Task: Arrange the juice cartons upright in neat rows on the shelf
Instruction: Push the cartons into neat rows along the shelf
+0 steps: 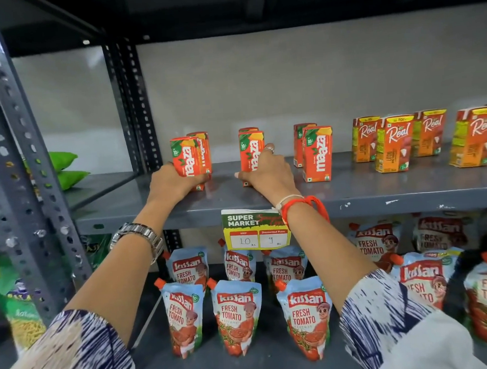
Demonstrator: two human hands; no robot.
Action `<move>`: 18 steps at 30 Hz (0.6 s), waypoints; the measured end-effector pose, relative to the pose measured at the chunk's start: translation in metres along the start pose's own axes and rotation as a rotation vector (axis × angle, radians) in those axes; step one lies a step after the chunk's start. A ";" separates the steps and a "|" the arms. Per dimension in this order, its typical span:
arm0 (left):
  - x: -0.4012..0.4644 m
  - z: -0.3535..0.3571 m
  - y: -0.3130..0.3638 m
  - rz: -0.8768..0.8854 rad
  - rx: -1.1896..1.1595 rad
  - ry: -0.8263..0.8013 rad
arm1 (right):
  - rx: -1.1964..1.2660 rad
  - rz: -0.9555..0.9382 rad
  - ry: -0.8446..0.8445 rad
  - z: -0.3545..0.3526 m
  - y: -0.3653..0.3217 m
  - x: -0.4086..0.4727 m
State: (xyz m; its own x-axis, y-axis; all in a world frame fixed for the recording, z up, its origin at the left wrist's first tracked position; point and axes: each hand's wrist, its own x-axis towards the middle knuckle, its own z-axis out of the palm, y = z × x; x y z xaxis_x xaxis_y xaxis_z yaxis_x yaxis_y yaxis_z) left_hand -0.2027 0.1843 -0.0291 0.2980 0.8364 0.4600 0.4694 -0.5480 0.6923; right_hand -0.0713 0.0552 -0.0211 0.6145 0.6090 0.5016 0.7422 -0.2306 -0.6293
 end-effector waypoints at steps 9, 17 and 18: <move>-0.049 0.004 0.017 0.279 -0.160 0.544 | 0.223 -0.044 0.384 -0.059 0.056 -0.032; -0.078 0.079 0.117 0.346 -0.328 0.239 | -0.074 0.198 0.475 -0.151 0.148 -0.004; -0.078 0.091 0.130 0.317 -0.309 0.177 | -0.091 0.213 0.398 -0.162 0.156 0.001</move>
State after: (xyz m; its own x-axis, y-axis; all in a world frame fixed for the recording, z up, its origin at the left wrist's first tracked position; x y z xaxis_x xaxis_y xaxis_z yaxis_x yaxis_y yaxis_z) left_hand -0.0891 0.0486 -0.0253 0.2279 0.6275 0.7445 0.1007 -0.7758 0.6229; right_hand 0.0882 -0.1026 -0.0226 0.7974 0.2057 0.5673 0.5980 -0.3954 -0.6972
